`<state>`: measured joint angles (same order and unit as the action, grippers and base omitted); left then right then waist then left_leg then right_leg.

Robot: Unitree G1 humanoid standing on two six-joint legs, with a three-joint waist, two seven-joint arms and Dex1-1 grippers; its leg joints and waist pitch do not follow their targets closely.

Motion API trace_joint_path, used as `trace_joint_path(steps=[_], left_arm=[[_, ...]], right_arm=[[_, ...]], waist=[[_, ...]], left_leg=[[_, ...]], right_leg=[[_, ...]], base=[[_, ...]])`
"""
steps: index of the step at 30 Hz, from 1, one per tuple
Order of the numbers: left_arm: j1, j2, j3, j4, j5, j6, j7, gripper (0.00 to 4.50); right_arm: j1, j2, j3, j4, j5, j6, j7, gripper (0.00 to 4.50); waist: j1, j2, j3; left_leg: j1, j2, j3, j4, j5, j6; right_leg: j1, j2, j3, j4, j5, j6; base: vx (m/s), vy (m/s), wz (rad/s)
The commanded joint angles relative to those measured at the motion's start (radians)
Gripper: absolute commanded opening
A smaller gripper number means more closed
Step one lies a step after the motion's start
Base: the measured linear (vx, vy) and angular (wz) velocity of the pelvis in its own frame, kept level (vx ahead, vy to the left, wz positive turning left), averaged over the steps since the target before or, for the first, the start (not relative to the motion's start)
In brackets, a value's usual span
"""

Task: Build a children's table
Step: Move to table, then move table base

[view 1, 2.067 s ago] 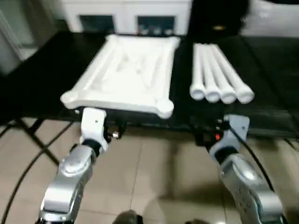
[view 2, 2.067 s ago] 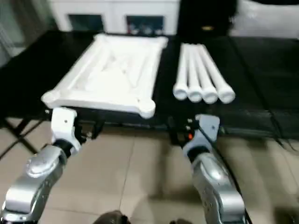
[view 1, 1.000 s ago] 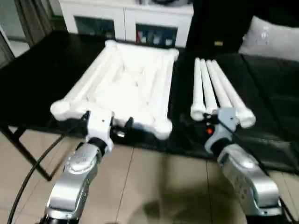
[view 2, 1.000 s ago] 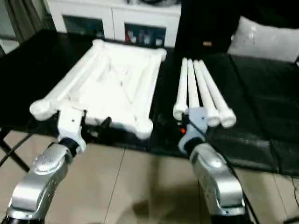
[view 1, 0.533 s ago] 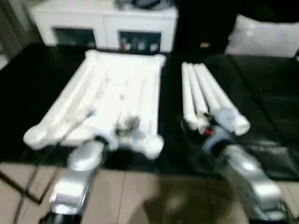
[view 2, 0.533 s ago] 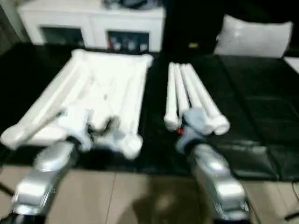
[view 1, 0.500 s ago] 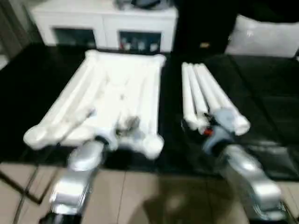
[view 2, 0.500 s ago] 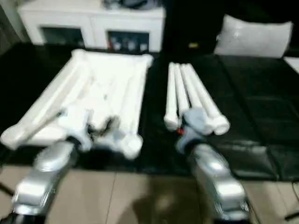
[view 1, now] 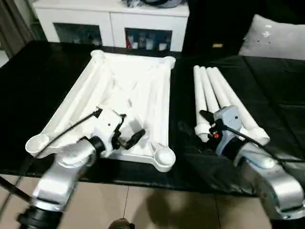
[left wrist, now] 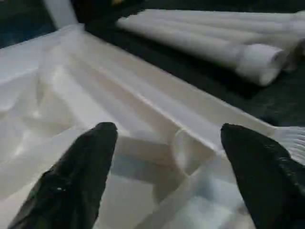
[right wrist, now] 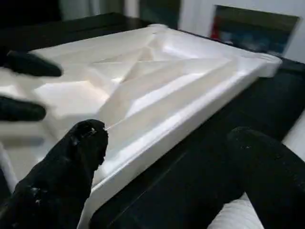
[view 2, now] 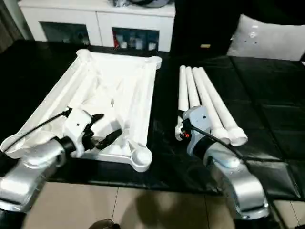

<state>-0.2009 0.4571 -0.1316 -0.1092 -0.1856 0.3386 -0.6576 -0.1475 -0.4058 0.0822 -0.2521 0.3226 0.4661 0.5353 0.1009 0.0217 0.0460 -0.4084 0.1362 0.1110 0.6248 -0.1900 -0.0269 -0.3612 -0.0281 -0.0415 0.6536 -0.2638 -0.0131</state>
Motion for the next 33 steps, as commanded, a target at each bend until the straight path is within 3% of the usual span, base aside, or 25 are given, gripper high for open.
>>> trace_joint_path(steps=[1,2,4,5,8,9,13,14,18,24,28,33], left_arm=[[-0.033,0.050,-0.029,0.041,-0.022,-0.028,-0.145,3.66],[-0.037,0.056,-0.032,0.045,-0.023,-0.031,-0.159,3.59],[-0.067,0.095,-0.056,0.080,-0.035,-0.034,-0.264,3.51],[-0.078,0.109,-0.070,0.089,-0.036,-0.031,-0.299,3.37],[-0.112,0.135,-0.109,0.117,-0.033,-0.035,-0.373,3.12],[-0.125,0.140,-0.124,0.130,-0.026,-0.040,-0.392,3.12],[-0.174,0.136,-0.179,0.202,0.010,-0.078,-0.461,2.69],[-0.181,0.133,-0.184,0.216,0.016,-0.087,-0.469,2.63],[-0.218,0.124,-0.222,0.289,0.049,-0.127,-0.508,2.22],[-0.254,0.134,-0.266,0.363,0.083,-0.160,-0.565,1.77],[-0.274,0.129,-0.268,0.407,0.099,-0.182,-0.577,1.39],[-0.288,0.098,-0.255,0.458,0.113,-0.224,-0.540,0.88]], right_arm=[[-0.016,-0.048,0.031,0.009,0.023,-0.009,0.095,4.50],[-0.016,-0.054,0.034,0.010,0.023,-0.010,0.104,4.50],[-0.013,-0.094,0.056,0.010,0.023,-0.021,0.180,4.50],[-0.009,-0.109,0.065,0.008,0.022,-0.022,0.205,4.50],[-0.004,-0.138,0.080,0.005,0.027,-0.009,0.255,4.50],[-0.001,-0.147,0.086,0.001,0.034,0.004,0.271,4.50],[0.011,-0.172,0.111,-0.002,0.033,0.005,0.307,4.50],[0.012,-0.173,0.112,0.001,0.034,0.005,0.309,4.50],[0.023,-0.181,0.114,0.000,0.036,0.016,0.327,4.50],[0.033,-0.186,0.121,-0.003,0.034,0.018,0.340,4.50],[0.032,-0.183,0.118,0.002,0.036,0.017,0.343,4.50],[0.034,-0.181,0.119,0.004,0.029,0.011,0.342,4.50]], waist=[[-0.001,-0.002,-0.037],[0.006,-0.004,-0.032],[0.008,-0.005,-0.023],[0.009,-0.014,-0.025],[0.017,-0.012,-0.036],[0.017,-0.012,-0.035],[0.021,-0.012,-0.042],[0.020,-0.008,-0.046],[0.018,-0.010,-0.054],[0.021,-0.009,-0.055],[0.021,-0.006,-0.050],[0.021,-0.009,-0.054]], left_leg=[[0.032,0.088,-0.024,-0.097,-0.248,0.011],[0.041,0.087,-0.015,-0.100,-0.312,-0.010],[0.052,0.088,-0.013,-0.107,-0.388,-0.041],[0.054,0.088,-0.012,-0.111,-0.393,-0.048],[0.053,0.095,-0.004,-0.120,-0.298,-0.030],[0.054,0.095,-0.001,-0.120,-0.298,-0.025],[0.053,0.096,0.009,-0.114,-0.245,-0.006],[0.052,0.097,0.010,-0.113,-0.231,-0.005],[0.048,0.094,0.016,-0.101,-0.145,0.034],[0.043,0.096,0.018,-0.096,-0.131,0.050],[0.048,0.100,0.018,-0.101,-0.192,0.028],[0.046,0.100,0.020,-0.098,-0.164,0.031]], right_leg=[[0.034,-0.127,0.054,-0.088,-0.071,-0.188],[0.028,-0.131,0.060,-0.103,-0.228,-0.168],[0.019,-0.137,0.066,-0.122,-0.412,-0.135],[0.021,-0.139,0.067,-0.126,-0.455,-0.121],[0.025,-0.134,0.059,-0.113,-0.285,-0.139],[0.022,-0.131,0.058,-0.112,-0.268,-0.143],[0.026,-0.137,0.057,-0.103,-0.157,-0.177],[0.027,-0.135,0.055,-0.096,-0.108,-0.190],[0.034,-0.135,0.052,-0.083,0.074,-0.219],[0.033,-0.137,0.050,-0.080,0.095,-0.230],[0.029,-0.139,0.052,-0.088,0.000,-0.236],[0.032,-0.139,0.051,-0.082,0.060,-0.242]], base=[[-0.066,-0.008,-0.02],[-0.057,-0.007,-0.02],[-0.052,-0.005,-0.02],[0.000,0.000,0.00],[0.000,0.000,0.00],[0.000,0.000,0.00],[0.000,0.000,0.00],[0.000,0.000,0.00],[0.000,0.000,0.00],[0.000,0.000,0.00],[0.000,0.000,0.00],[0.000,0.000,0.00]])
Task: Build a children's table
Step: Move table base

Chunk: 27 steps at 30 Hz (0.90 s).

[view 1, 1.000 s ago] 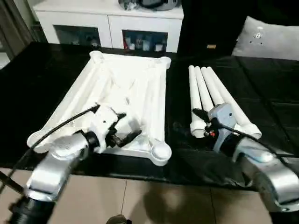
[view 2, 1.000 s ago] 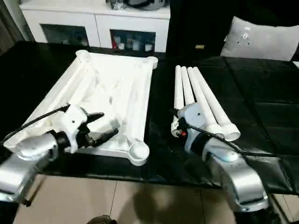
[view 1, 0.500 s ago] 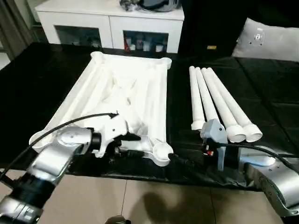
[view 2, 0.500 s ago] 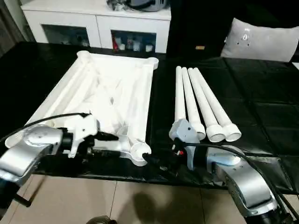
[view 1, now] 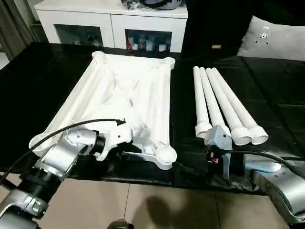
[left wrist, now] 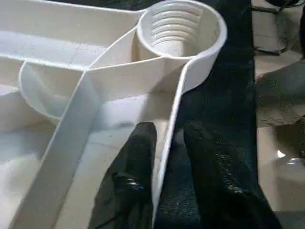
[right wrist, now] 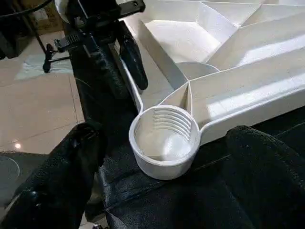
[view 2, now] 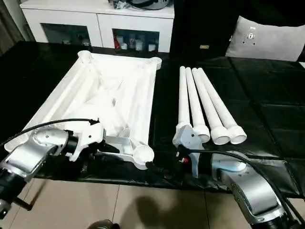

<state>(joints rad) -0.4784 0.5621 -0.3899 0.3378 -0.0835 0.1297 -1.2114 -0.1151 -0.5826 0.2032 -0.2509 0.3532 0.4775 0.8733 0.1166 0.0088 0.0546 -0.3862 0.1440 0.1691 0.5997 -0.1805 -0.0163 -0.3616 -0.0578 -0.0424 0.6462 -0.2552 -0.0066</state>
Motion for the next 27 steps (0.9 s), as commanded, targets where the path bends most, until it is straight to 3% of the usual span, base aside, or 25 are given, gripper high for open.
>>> trace_joint_path(steps=[1,5,9,10,13,20,27], left_arm=[[-0.014,-0.015,0.005,0.025,0.014,-0.024,0.019,0.88],[-0.030,-0.038,0.009,0.083,0.040,-0.060,0.064,0.54],[-0.048,-0.066,0.029,0.145,0.052,-0.090,0.119,0.29],[-0.061,-0.080,0.040,0.168,0.050,-0.111,0.133,0.22],[-0.065,-0.087,0.043,0.176,0.049,-0.121,0.136,0.04],[-0.062,-0.114,0.053,0.205,0.048,-0.225,0.139,0.01],[-0.045,-0.126,0.058,0.187,0.033,-0.247,0.130,0.01]], right_arm=[[0.002,-0.003,0.000,0.005,-0.003,-0.003,0.003,4.50],[0.001,0.005,-0.002,0.011,-0.010,-0.006,-0.010,4.50],[-0.007,0.026,-0.013,0.023,-0.024,-0.014,-0.044,4.50],[-0.030,0.066,-0.041,0.061,-0.016,0.001,-0.094,4.50],[-0.040,0.084,-0.053,0.077,-0.010,0.004,-0.113,4.50],[-0.074,0.175,-0.118,0.089,0.075,0.066,-0.176,4.50],[-0.096,0.209,-0.105,0.101,0.034,0.031,-0.226,4.50]], waist=[[0.006,0.005,-0.063],[0.011,0.005,-0.062],[0.012,0.003,-0.061],[0.007,0.000,-0.061],[-0.005,-0.002,-0.063],[0.000,-0.005,-0.066],[0.004,-0.003,-0.065]], left_leg=[[0.024,0.092,-0.038,-0.072,-0.168,0.023],[0.024,0.093,-0.038,-0.071,-0.172,0.031],[0.024,0.095,-0.039,-0.075,-0.206,0.009],[0.018,0.092,-0.041,-0.076,-0.189,0.008],[0.020,0.090,-0.037,-0.072,-0.182,0.011],[0.022,0.092,-0.033,-0.069,-0.135,0.037],[0.023,0.092,-0.031,-0.072,-0.146,0.017]], right_leg=[[0.033,-0.110,0.052,-0.074,0.060,-0.251],[0.032,-0.110,0.052,-0.076,0.049,-0.250],[0.032,-0.113,0.052,-0.080,-0.012,-0.243],[0.037,-0.113,0.051,-0.078,-0.004,-0.238],[0.033,-0.112,0.050,-0.079,0.009,-0.244],[0.030,-0.110,0.049,-0.074,0.063,-0.248],[0.026,-0.112,0.051,-0.075,0.024,-0.231]], base=[[0.000,0.000,0.00],[0.000,0.000,0.00],[0.000,0.000,0.00],[0.000,0.000,0.00],[0.000,0.000,0.00],[0.000,0.000,0.00],[0.000,0.000,0.00]])
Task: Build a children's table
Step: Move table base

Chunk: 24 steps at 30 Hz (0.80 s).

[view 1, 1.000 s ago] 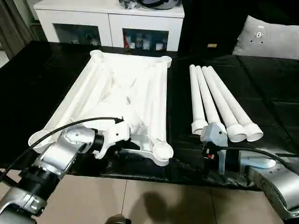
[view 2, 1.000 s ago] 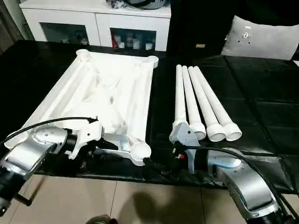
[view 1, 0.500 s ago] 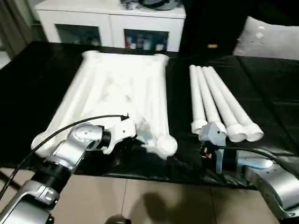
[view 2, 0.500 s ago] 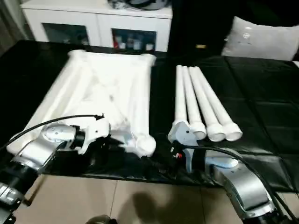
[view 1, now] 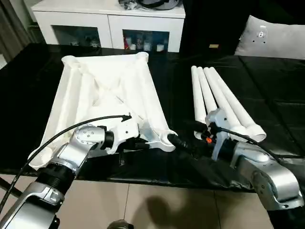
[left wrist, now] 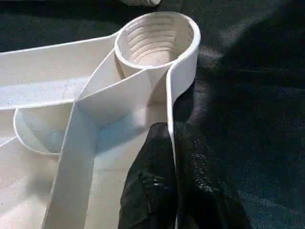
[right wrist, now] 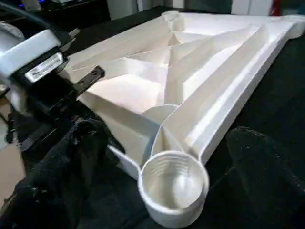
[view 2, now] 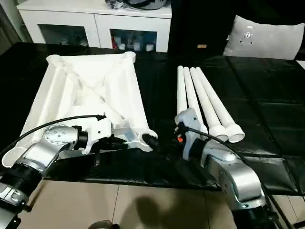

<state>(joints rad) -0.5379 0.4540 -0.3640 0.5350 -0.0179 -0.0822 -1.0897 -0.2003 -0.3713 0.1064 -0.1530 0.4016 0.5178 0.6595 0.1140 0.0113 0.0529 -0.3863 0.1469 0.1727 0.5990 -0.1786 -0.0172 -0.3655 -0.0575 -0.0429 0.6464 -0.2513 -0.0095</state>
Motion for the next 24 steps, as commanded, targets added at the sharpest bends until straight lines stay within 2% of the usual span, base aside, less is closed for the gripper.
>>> trace_joint_path(steps=[1,2,3,4,5,7,8,9,10,11,15,16,17,18,19,21,23,24], left_arm=[[0.025,-0.022,0.042,-0.028,-0.031,-0.038,0.034,0.01],[0.025,-0.023,0.043,-0.029,-0.031,-0.038,0.035,0.27],[0.029,-0.026,0.050,-0.039,-0.030,-0.038,0.051,0.43],[0.042,-0.026,0.061,-0.075,-0.041,-0.001,0.059,0.54],[0.045,-0.024,0.063,-0.086,-0.041,0.009,0.063,0.58],[0.063,-0.015,0.072,-0.143,-0.044,0.057,0.076,0.81],[0.063,-0.015,0.072,-0.143,-0.044,0.057,0.076,0.91],[0.077,-0.010,0.081,-0.184,-0.054,0.085,0.083,0.97],[0.112,-0.004,0.115,-0.284,-0.086,0.171,0.113,1.04],[0.124,-0.004,0.127,-0.318,-0.102,0.204,0.119,1.11],[0.146,-0.012,0.153,-0.383,-0.115,0.265,0.160,1.49],[0.153,-0.016,0.159,-0.401,-0.113,0.284,0.174,1.57],[0.153,-0.016,0.160,-0.402,-0.112,0.285,0.175,1.63],[0.161,-0.019,0.165,-0.420,-0.102,0.303,0.192,1.81],[0.166,-0.019,0.167,-0.428,-0.092,0.310,0.204,1.92],[0.170,-0.019,0.168,-0.433,-0.085,0.314,0.212,2.08],[0.191,-0.018,0.170,-0.474,-0.078,0.345,0.234,2.16],[0.195,-0.019,0.171,-0.484,-0.081,0.355,0.238,2.26]], right_arm=[[-0.051,0.032,-0.009,0.047,-0.101,-0.045,-0.125,4.50],[-0.053,0.034,-0.009,0.050,-0.106,-0.046,-0.132,4.50],[-0.077,0.052,-0.012,0.076,-0.153,-0.061,-0.199,4.50],[-0.120,0.073,-0.020,0.115,-0.194,-0.018,-0.289,4.50],[-0.133,0.081,-0.026,0.127,-0.198,0.004,-0.317,4.50],[-0.190,0.109,-0.050,0.179,-0.214,0.103,-0.424,4.50],[-0.190,0.109,-0.050,0.179,-0.214,0.103,-0.424,4.50],[-0.223,0.118,-0.056,0.211,-0.213,0.135,-0.451,4.50],[-0.314,0.150,-0.088,0.306,-0.191,0.171,-0.502,4.50],[-0.345,0.162,-0.102,0.340,-0.178,0.175,-0.511,4.50],[-0.436,0.172,-0.107,0.473,-0.199,0.164,-0.537,4.50],[-0.471,0.174,-0.110,0.536,-0.211,0.144,-0.545,4.50],[-0.474,0.175,-0.111,0.541,-0.212,0.143,-0.546,4.50],[-0.512,0.180,-0.119,0.611,-0.228,0.121,-0.560,4.50],[-0.533,0.181,-0.123,0.650,-0.236,0.107,-0.568,4.50],[-0.545,0.182,-0.125,0.673,-0.240,0.100,-0.573,4.50],[-0.588,0.185,-0.147,0.749,-0.238,0.107,-0.612,4.50],[-0.595,0.186,-0.152,0.761,-0.237,0.108,-0.617,4.50]], waist=[[0.006,-0.005,-0.063],[0.003,-0.006,-0.062],[-0.002,-0.003,-0.061],[-0.001,0.003,-0.062],[-0.002,0.003,-0.063],[0.002,0.013,-0.065],[0.001,0.012,-0.066],[0.004,0.016,-0.066],[0.002,0.027,-0.068],[-0.008,0.018,-0.066],[-0.003,0.020,-0.064],[-0.005,0.005,-0.066],[0.000,0.011,-0.067],[-0.004,0.011,-0.067],[-0.003,0.008,-0.066],[-0.002,0.009,-0.065],[-0.002,-0.001,-0.067],[-0.004,0.001,-0.068]], left_leg=[[0.021,0.088,-0.035,-0.071,-0.145,0.016],[0.020,0.090,-0.037,-0.074,-0.135,0.008],[0.025,0.084,-0.033,-0.074,-0.153,-0.011],[0.027,0.085,-0.034,-0.075,-0.153,-0.020],[0.027,0.084,-0.033,-0.074,-0.159,-0.026],[0.028,0.086,-0.034,-0.074,-0.154,-0.031],[0.032,0.087,-0.035,-0.075,-0.150,-0.036],[0.030,0.085,-0.034,-0.075,-0.153,-0.038],[0.029,0.084,-0.038,-0.075,-0.153,-0.050],[0.027,0.082,-0.038,-0.077,-0.175,-0.063],[0.027,0.079,-0.031,-0.072,-0.154,-0.063],[0.023,0.078,-0.030,-0.071,-0.127,-0.054],[0.025,0.078,-0.030,-0.071,-0.119,-0.050],[0.024,0.079,-0.030,-0.069,-0.115,-0.052],[0.024,0.079,-0.029,-0.069,-0.118,-0.052],[0.024,0.079,-0.028,-0.070,-0.122,-0.051],[0.025,0.079,-0.026,-0.070,-0.101,-0.042],[0.022,0.079,-0.028,-0.069,-0.093,-0.041]], right_leg=[[0.031,-0.112,0.052,-0.074,0.024,-0.225],[0.029,-0.113,0.051,-0.072,0.025,-0.227],[0.024,-0.108,0.050,-0.076,-0.007,-0.227],[0.024,-0.108,0.051,-0.075,-0.014,-0.229],[0.024,-0.107,0.051,-0.074,-0.015,-0.232],[0.024,-0.105,0.052,-0.071,0.013,-0.235],[0.022,-0.103,0.051,-0.069,0.030,-0.234],[0.024,-0.101,0.051,-0.068,0.047,-0.229],[0.026,-0.104,0.050,-0.061,0.066,-0.233],[0.028,-0.104,0.048,-0.063,0.052,-0.245],[0.028,-0.098,0.051,-0.066,0.076,-0.232],[0.033,-0.098,0.051,-0.062,0.101,-0.230],[0.032,-0.099,0.050,-0.062,0.102,-0.227],[0.032,-0.102,0.050,-0.062,0.102,-0.234],[0.031,-0.101,0.050,-0.062,0.086,-0.236],[0.030,-0.098,0.050,-0.065,0.078,-0.225],[0.032,-0.096,0.050,-0.063,0.100,-0.215],[0.034,-0.099,0.050,-0.059,0.107,-0.219]], base=[[0.000,0.000,0.00],[0.000,0.000,0.00],[0.000,0.000,0.00],[0.000,0.000,0.00],[0.000,0.000,0.00],[0.000,0.000,0.00],[0.000,0.000,0.00],[0.000,0.000,0.00],[0.000,0.000,0.00],[0.000,0.000,0.00],[0.000,0.000,0.00],[0.000,0.000,0.00],[0.000,0.000,0.00],[0.000,0.000,0.00],[0.000,0.000,0.00],[0.000,0.000,0.00],[0.000,0.000,0.00],[0.000,0.000,0.00]])
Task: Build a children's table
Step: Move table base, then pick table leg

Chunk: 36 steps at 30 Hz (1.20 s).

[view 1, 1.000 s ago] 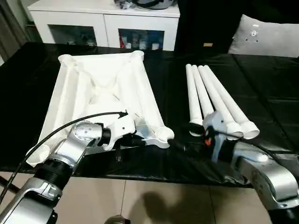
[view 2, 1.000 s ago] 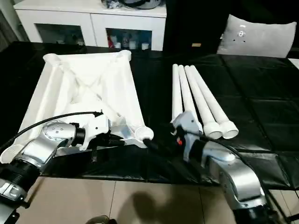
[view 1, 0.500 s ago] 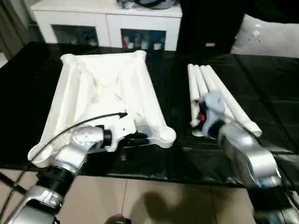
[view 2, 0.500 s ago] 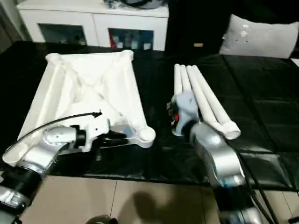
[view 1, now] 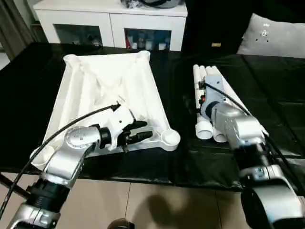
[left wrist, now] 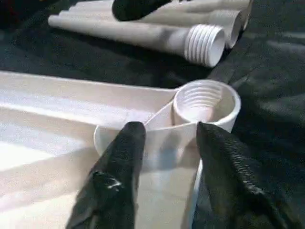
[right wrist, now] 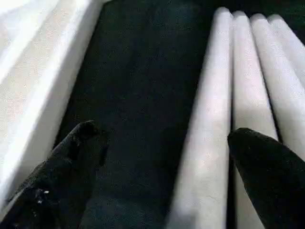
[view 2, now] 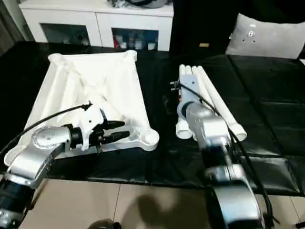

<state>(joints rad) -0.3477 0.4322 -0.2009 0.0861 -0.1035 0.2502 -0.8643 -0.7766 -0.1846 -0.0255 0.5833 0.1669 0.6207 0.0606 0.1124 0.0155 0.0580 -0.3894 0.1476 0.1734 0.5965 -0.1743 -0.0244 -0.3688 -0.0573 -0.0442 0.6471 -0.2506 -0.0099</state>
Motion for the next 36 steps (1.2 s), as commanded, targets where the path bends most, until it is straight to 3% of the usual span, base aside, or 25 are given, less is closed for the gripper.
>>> trace_joint_path(steps=[1,5,8,10,13,18,26,29,30,33,35,36], left_arm=[[0.023,0.000,0.012,-0.089,-0.009,0.071,0.032,2.36],[0.033,-0.001,0.000,-0.126,-0.013,0.110,0.047,2.36],[0.033,-0.004,-0.014,-0.136,-0.009,0.129,0.048,2.36],[0.034,-0.007,-0.015,-0.144,-0.007,0.142,0.052,2.36],[0.034,-0.011,-0.019,-0.149,0.001,0.152,0.058,2.36],[0.040,0.002,-0.028,-0.181,-0.003,0.194,0.063,2.36],[0.031,0.005,-0.024,-0.183,-0.008,0.206,0.061,2.44],[0.030,0.004,-0.026,-0.186,-0.010,0.211,0.063,2.44],[0.027,0.002,-0.028,-0.184,-0.012,0.215,0.063,2.44],[0.025,0.000,-0.030,-0.179,-0.009,0.212,0.064,2.44],[0.023,-0.004,-0.026,-0.176,-0.003,0.201,0.076,2.44],[0.021,-0.009,-0.019,-0.174,-0.005,0.201,0.084,2.44]], right_arm=[[-0.051,0.002,-0.039,0.082,-0.002,0.008,-0.042,4.50],[-0.081,0.000,-0.045,0.159,0.002,0.006,-0.035,4.50],[-0.095,0.001,-0.052,0.221,0.002,-0.008,-0.035,4.50],[-0.109,0.003,-0.047,0.271,-0.001,0.006,-0.015,4.50],[-0.113,0.010,-0.049,0.313,-0.001,0.027,0.000,4.50],[-0.148,0.022,-0.098,0.403,0.034,0.027,0.032,4.50],[-0.184,0.029,-0.152,0.470,0.086,0.083,0.094,3.92],[-0.191,0.029,-0.178,0.490,0.103,0.082,0.098,3.61],[-0.193,0.027,-0.204,0.508,0.121,0.079,0.093,3.49],[-0.191,0.024,-0.212,0.519,0.119,0.072,0.087,3.16],[-0.188,0.023,-0.218,0.522,0.120,0.067,0.084,3.07],[-0.188,0.023,-0.222,0.526,0.122,0.065,0.082,3.01]], waist=[[-0.002,-0.004,-0.074],[-0.001,0.001,-0.070],[-0.001,0.000,-0.070],[-0.002,0.006,-0.073],[-0.003,0.003,-0.072],[-0.002,0.008,-0.072],[-0.002,0.010,-0.074],[0.001,0.010,-0.073],[0.001,0.014,-0.074],[0.001,0.012,-0.073],[0.002,0.019,-0.074],[0.001,0.017,-0.074]], left_leg=[[0.027,0.080,-0.027,-0.065,-0.092,-0.030],[0.024,0.076,-0.027,-0.065,-0.104,-0.023],[0.024,0.076,-0.026,-0.064,-0.105,-0.024],[0.025,0.076,-0.027,-0.064,-0.106,-0.029],[0.023,0.076,-0.027,-0.064,-0.103,-0.025],[0.025,0.078,-0.028,-0.065,-0.133,-0.030],[0.024,0.078,-0.029,-0.064,-0.122,-0.025],[0.024,0.078,-0.028,-0.064,-0.132,-0.028],[0.025,0.079,-0.029,-0.064,-0.131,-0.030],[0.024,0.079,-0.028,-0.065,-0.137,-0.034],[0.024,0.078,-0.030,-0.064,-0.139,-0.038],[0.024,0.078,-0.029,-0.065,-0.140,-0.038]], right_leg=[[0.035,-0.100,0.051,-0.059,0.105,-0.223],[0.033,-0.096,0.050,-0.063,0.083,-0.218],[0.033,-0.095,0.050,-0.064,0.083,-0.220],[0.032,-0.094,0.048,-0.062,0.094,-0.223],[0.035,-0.094,0.048,-0.062,0.115,-0.228],[0.034,-0.095,0.047,-0.062,0.091,-0.238],[0.035,-0.094,0.046,-0.060,0.119,-0.247],[0.034,-0.096,0.045,-0.061,0.107,-0.253],[0.034,-0.097,0.045,-0.060,0.109,-0.253],[0.033,-0.096,0.044,-0.060,0.106,-0.254],[0.033,-0.097,0.044,-0.060,0.106,-0.254],[0.034,-0.095,0.044,-0.061,0.108,-0.252]], base=[[0.000,0.000,0.00],[0.000,0.000,0.00],[0.000,0.000,0.00],[0.000,0.000,0.00],[0.000,0.000,0.00],[0.000,0.000,0.00],[0.000,0.000,0.00],[0.000,0.000,0.00],[0.000,0.000,0.00],[0.000,0.000,0.00],[0.000,0.000,0.00],[0.000,0.000,0.00]])
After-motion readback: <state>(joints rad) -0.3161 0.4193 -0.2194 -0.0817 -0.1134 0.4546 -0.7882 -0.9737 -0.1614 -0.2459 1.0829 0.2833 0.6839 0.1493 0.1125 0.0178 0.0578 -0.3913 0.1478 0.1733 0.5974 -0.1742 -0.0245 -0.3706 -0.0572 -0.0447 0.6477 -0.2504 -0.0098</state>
